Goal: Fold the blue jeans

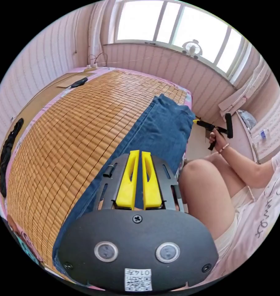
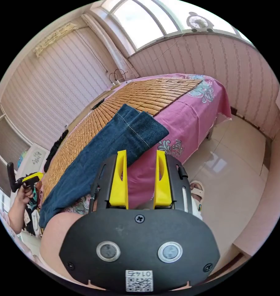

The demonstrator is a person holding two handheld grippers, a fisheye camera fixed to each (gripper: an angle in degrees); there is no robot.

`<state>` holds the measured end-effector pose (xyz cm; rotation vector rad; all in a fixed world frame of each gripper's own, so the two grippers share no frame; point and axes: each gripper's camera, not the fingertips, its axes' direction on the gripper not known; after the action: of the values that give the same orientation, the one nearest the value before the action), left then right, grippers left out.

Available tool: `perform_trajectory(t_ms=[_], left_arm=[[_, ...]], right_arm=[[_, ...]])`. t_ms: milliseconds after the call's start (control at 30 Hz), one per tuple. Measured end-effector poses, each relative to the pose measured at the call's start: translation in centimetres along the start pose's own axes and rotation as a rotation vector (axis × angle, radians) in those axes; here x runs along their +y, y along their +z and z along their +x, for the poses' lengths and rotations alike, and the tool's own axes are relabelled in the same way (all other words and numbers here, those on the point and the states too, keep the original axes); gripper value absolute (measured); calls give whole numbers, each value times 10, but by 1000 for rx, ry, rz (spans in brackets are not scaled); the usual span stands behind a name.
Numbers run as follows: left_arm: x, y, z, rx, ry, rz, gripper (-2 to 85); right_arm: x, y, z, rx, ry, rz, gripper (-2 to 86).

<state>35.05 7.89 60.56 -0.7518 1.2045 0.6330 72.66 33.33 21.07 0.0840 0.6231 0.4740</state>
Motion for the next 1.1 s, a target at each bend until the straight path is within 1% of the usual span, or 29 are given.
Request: perform_trajectory(t_ms=[33, 67, 100, 133, 167, 200, 267, 333, 367, 433, 500, 567, 633, 767, 933, 1000, 1100], left_arm=[[-36, 23, 14, 44, 53, 11, 25], [-55, 33, 21, 54, 88, 14, 31], [-90, 55, 37, 29, 156, 8, 43], [-123, 79, 50, -16, 200, -10, 53], [-138, 92, 55, -33, 216, -19, 58], [-164, 118, 63, -33, 235, -53, 71], [-197, 159, 72, -23, 252, -139, 80], [-227, 207, 81, -44, 264, -288, 79], [-232, 218, 83, -40, 257, -329, 72], [-241, 257, 90, -25, 225, -486, 54], [-243, 264, 99, -40, 262, -476, 44], [-246, 268, 105, -60, 270, -473, 15], [-246, 266, 116, -129, 301, -435, -5], [-248, 252, 128, -155, 313, -364, -9], [-251, 226, 137, -239, 374, -287, -10], [-253, 214, 136, -243, 363, -246, -10], [-255, 209, 128, -198, 299, -195, -10]], right_arm=[[7, 3, 16, -6, -15, 6, 135], [12, 5, 23, 5, -24, 9, 135], [17, 5, 39, 13, 17, 36, 135], [15, 2, 57, -50, 77, 70, 135], [13, 0, 64, -90, 65, 80, 135], [10, -2, 75, -142, 8, 91, 133], [9, -1, 97, -197, 22, 91, 125], [12, 2, 127, -312, 67, 52, 102], [13, 2, 135, -340, 77, 57, 96], [19, 3, 160, -417, 138, 96, 71], [20, 5, 172, -449, 151, 99, 49], [18, 5, 179, -467, 128, 77, 30], [18, 1, 183, -483, 72, 108, 17], [16, 2, 190, -570, 13, 122, 10], [15, 6, 211, -608, 56, 153, 6], [13, 7, 214, -612, 56, 152, 6], [9, 10, 215, -577, 61, 146, 5]])
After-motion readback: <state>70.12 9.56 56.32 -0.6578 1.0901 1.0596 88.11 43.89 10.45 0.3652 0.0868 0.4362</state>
